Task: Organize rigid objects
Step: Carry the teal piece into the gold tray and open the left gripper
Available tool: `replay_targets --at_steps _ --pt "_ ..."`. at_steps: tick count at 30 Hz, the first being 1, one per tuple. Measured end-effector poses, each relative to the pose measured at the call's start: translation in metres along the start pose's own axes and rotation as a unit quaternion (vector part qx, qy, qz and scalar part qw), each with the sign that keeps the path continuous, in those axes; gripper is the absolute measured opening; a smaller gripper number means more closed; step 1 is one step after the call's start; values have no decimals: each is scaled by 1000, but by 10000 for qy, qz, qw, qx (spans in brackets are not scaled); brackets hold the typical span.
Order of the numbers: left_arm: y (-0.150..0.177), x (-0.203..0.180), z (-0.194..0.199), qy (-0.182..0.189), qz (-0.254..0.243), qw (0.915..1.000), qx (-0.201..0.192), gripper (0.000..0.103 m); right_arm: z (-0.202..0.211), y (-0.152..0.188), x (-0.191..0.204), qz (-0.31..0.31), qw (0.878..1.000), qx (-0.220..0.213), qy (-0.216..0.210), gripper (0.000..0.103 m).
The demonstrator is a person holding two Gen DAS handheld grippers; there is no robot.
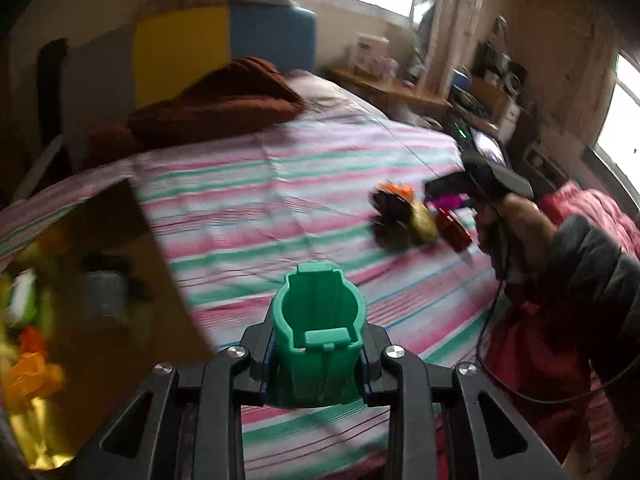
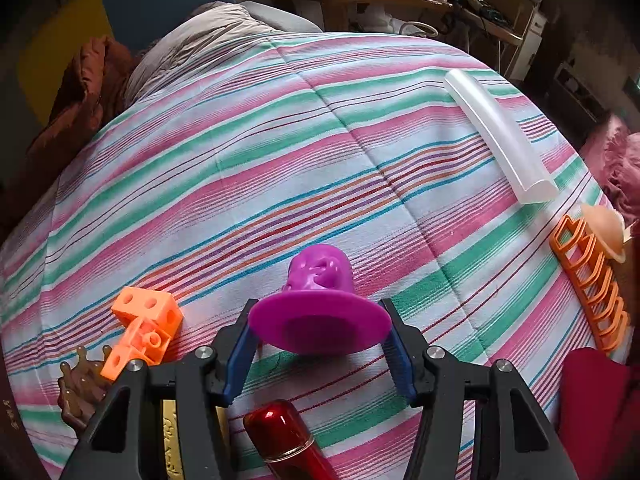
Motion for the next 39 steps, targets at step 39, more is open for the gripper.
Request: replay_targets --at_steps 39 --pt "40 243 57 -2428 2058 9469 -450 38 -1 -5 9 236 9995 -51 204 58"
Point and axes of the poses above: each gripper's, at about its wrist camera, not at the fingertips, and z roughly against the way its jaws point, x to its left, y to its underside, the point moved 3 cm from there along -z, roughly the way its jaws point, and after that the axes turned 14 degrees about z, right-handed, at the moved point
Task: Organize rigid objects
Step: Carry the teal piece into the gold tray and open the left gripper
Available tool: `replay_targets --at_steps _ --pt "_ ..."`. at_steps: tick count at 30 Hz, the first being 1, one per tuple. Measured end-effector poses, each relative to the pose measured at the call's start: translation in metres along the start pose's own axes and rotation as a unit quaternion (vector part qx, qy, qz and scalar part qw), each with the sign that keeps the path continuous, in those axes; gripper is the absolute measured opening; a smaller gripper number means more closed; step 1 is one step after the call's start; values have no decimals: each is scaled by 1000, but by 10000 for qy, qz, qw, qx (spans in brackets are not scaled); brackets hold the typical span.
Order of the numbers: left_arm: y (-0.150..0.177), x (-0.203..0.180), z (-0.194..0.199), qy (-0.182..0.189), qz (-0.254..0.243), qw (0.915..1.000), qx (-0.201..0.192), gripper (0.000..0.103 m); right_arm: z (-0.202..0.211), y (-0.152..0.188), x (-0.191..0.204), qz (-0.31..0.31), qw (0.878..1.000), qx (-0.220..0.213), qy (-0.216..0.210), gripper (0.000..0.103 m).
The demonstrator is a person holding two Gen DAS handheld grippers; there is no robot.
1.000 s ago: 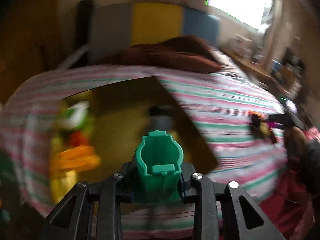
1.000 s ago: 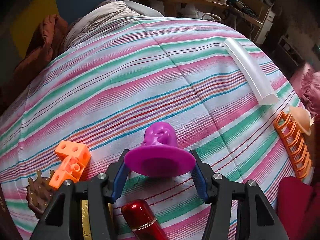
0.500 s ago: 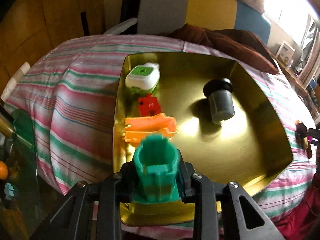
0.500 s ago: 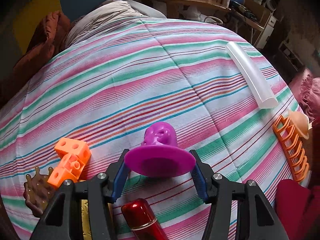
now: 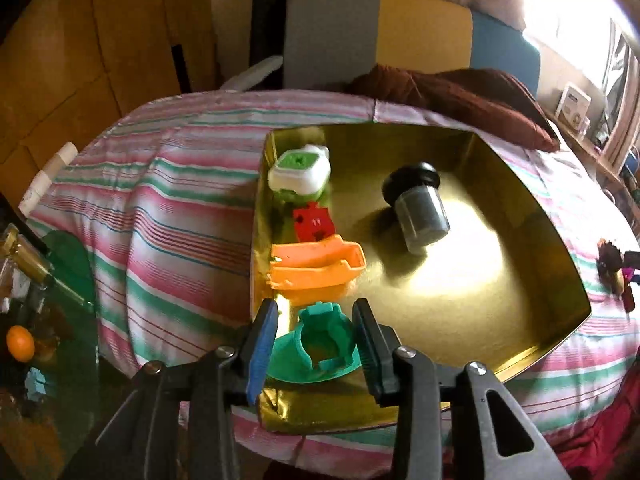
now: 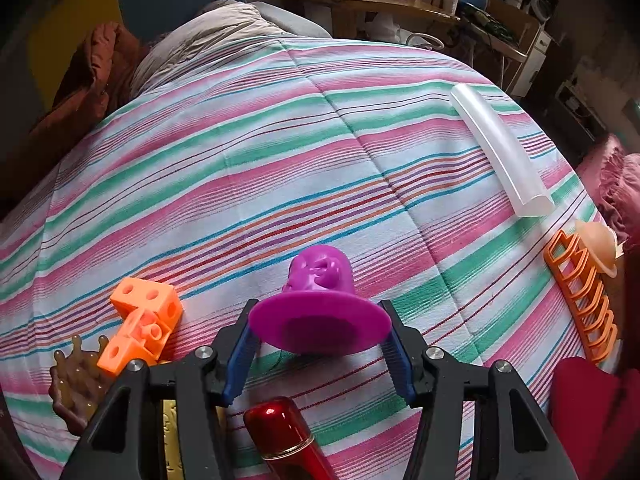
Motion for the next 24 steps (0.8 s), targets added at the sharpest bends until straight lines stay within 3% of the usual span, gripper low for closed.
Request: replay_targets --at_steps 7,14,24 --pt "-3 9 23 -24 246 9995 -199 39 4 0 -4 -95 9999 -72 58 58" --pt "-3 12 40 -53 280 9990 -333 39 19 -6 -4 -132 9989 -441 72 58" --pt "-4 9 47 33 204 9989 -432 39 69 -15 44 521 9886 -1244 -665 58"
Point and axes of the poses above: each gripper's, at about its wrist camera, not at the fingertips, and z roughly against the way its jaws point, x to its left, y to its underside, the point moved 3 cm from there along -z, roughly the way its jaws point, and after that the axes turned 14 degrees about z, right-handed, at the moved point
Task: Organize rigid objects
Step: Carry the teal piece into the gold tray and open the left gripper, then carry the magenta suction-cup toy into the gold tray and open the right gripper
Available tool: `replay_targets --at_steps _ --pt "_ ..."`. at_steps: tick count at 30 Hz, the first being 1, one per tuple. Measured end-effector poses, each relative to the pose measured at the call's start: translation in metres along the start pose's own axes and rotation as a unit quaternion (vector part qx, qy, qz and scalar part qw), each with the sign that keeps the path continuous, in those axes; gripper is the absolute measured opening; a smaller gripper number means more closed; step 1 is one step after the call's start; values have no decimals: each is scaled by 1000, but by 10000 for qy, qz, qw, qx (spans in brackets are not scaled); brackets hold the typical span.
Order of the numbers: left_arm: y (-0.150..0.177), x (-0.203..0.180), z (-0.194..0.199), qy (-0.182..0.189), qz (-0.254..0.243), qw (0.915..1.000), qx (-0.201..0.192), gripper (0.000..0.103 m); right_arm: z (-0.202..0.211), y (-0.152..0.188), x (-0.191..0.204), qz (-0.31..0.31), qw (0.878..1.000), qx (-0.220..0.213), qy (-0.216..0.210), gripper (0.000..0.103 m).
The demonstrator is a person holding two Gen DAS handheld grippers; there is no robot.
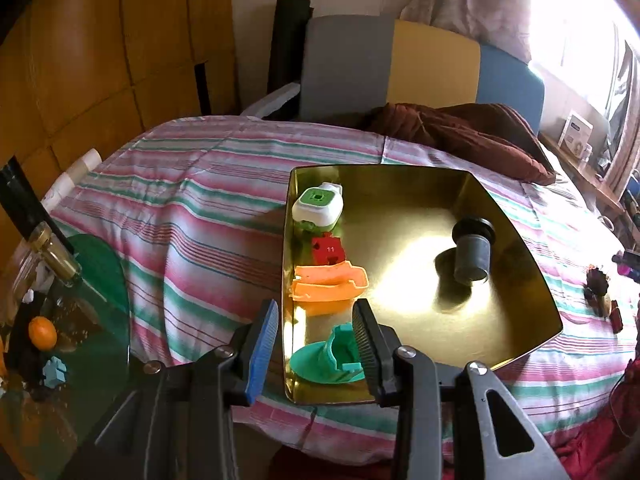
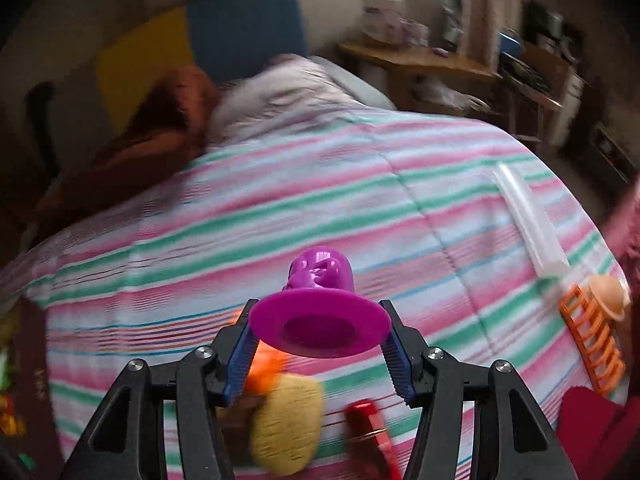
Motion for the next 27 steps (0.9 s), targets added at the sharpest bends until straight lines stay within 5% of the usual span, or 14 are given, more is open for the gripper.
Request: replay_targets --at_steps 7,13,21,27 --pt "4 3 -5 124 112 9998 128 39 54 -19 97 1094 9884 -511 -923 58" --pt "5 17 -6 145 349 9992 146 39 94 -8 219 2272 9531 -741 -1860 58" --pt "4 47 -5 40 656 9978 63 39 105 65 373 3356 8920 -285 -3016 58" --pt "7 61 -7 -16 778 9969 91 39 86 106 441 3636 8760 135 -3166 58"
Point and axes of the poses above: each gripper's, at about its wrist camera, not at the fingertips, and z roughly against the way its jaws point, x to its left, y to its underside, the point moved 3 cm from there along -z, roughly the way its jaws point, and after that the axes turned 14 degrees about z, right-handed, at the moved point
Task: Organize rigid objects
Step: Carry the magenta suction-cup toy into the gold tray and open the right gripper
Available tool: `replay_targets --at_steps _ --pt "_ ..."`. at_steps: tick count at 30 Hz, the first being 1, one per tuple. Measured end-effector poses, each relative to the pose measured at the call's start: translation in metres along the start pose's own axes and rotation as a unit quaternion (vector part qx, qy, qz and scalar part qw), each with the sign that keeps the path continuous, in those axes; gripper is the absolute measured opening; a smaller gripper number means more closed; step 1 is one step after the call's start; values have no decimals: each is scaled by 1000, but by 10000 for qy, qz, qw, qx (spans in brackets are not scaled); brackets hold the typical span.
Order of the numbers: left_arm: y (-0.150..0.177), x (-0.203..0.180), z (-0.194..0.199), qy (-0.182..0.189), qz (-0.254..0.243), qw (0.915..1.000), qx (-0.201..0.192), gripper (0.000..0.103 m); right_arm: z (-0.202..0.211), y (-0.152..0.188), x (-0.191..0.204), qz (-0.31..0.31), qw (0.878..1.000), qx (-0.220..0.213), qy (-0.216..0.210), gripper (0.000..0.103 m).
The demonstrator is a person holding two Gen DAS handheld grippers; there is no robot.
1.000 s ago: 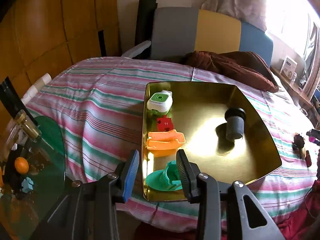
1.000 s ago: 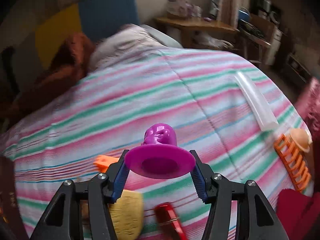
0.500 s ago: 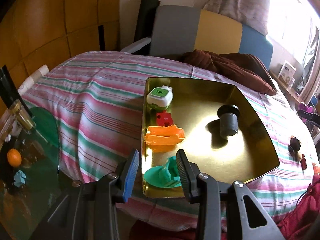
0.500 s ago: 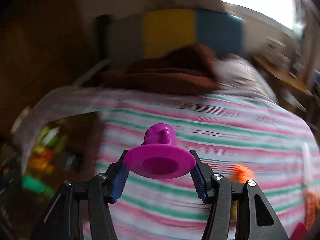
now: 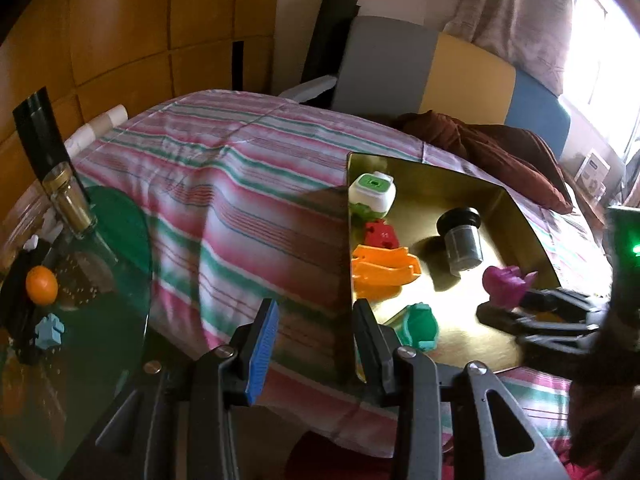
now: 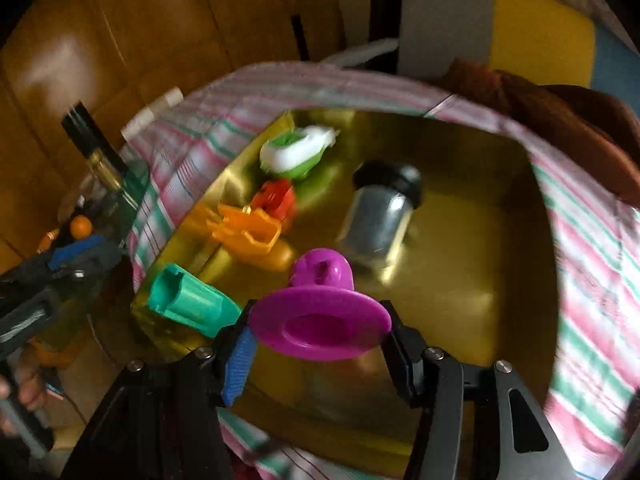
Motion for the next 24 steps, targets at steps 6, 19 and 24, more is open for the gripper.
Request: replay_targets --at_steps 6,19,24 --pt "1 4 -1 13 -25 10000 -25 39 -34 3 20 0 9991 330 -265 59" --pt "-1 -3 3 41 -161 9998 -108 39 -18 3 26 -54 9994 125 -334 69" --pt "1 -12 12 101 -319 9992 -207 39 3 2 20 -60 9999 -125 -55 73"
Point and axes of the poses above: each gripper's, at about its wrist camera, not at the fingertips, and z roughly against the way its jaws point, x to its left, y to its underside, the point moved 3 cm from there along -z, roughly the way its jaws point, and after that the axes turned 14 degrees about z, right-handed, at the moved point
